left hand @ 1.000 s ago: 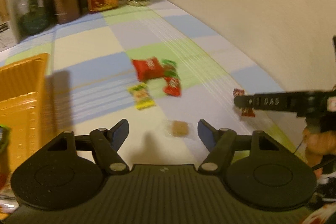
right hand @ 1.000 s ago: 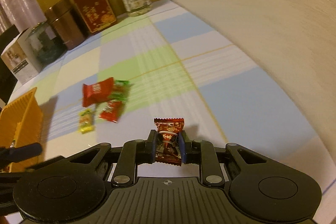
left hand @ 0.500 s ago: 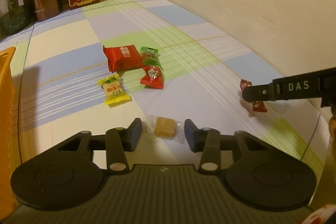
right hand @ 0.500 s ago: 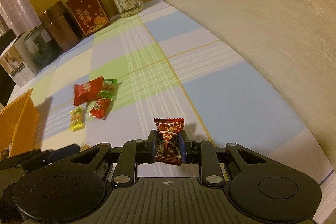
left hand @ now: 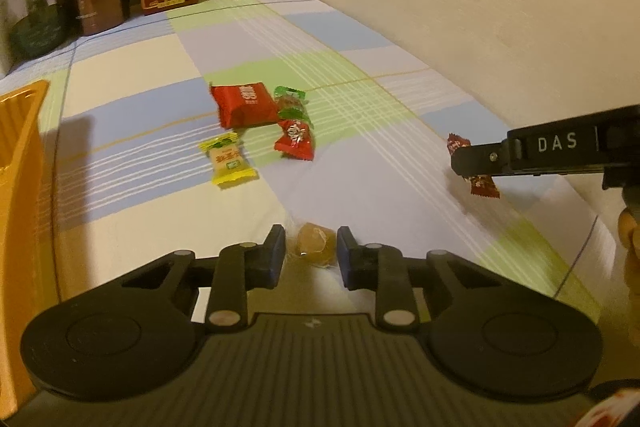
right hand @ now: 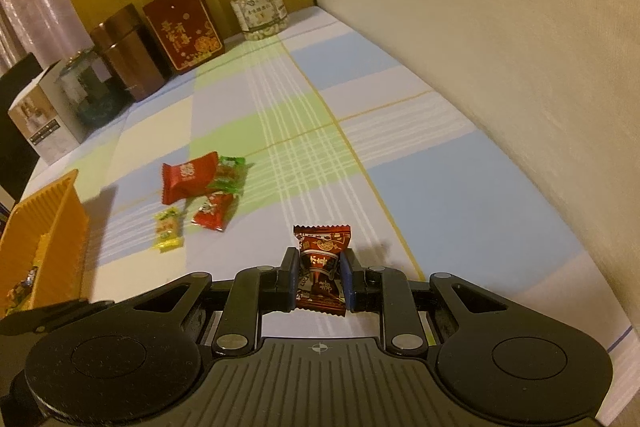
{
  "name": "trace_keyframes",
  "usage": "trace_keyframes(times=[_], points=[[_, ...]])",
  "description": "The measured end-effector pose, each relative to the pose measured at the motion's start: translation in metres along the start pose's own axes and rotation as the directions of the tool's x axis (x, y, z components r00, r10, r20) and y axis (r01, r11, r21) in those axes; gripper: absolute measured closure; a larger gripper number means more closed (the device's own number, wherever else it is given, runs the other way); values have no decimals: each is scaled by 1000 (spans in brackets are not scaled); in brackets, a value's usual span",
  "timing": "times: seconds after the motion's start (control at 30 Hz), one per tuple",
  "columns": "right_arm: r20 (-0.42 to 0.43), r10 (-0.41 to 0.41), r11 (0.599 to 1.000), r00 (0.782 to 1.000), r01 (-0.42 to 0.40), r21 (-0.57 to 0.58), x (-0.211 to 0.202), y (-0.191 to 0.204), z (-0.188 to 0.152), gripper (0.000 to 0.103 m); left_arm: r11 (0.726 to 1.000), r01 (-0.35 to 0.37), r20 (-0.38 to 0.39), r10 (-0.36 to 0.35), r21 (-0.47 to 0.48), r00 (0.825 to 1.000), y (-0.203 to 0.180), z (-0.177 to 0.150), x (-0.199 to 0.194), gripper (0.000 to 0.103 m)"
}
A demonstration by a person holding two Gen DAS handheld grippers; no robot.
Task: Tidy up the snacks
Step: 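Grasp the tan square candy with the left gripper while the right holds the chocolate candy, then carry both candies over the orange tray and open both grippers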
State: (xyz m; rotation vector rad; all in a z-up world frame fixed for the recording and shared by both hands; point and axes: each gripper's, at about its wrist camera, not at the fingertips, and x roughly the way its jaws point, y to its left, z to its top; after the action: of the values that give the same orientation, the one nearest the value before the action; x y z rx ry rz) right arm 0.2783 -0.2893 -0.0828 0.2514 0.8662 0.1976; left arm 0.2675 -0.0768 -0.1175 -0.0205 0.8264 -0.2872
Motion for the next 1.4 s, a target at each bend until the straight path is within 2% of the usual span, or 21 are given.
trace_keyframes(times=[0.3,0.6,0.9,1.17,1.4], points=[[21,42,999,999,-42,-29,-28,31,0,81,997,-21,37,25,-79,999,14,-2,-53,78],[21,115,991,993,-113,-79,-56,84,-15,81,985,-76,87,90,-154,992,43,-9,-119,78],[-8,192,970,981,-192,-152,-70,143,-39,81,961,-158,117,188,-226,975,80,-27,-178,78],[-35,242,945,970,-244,-219,-75,189,-53,81,938,-226,113,263,-265,958,115,-39,-216,78],[-55,264,927,963,-269,-260,-74,217,-59,81,904,-271,107,322,-331,941,152,-51,-243,78]])
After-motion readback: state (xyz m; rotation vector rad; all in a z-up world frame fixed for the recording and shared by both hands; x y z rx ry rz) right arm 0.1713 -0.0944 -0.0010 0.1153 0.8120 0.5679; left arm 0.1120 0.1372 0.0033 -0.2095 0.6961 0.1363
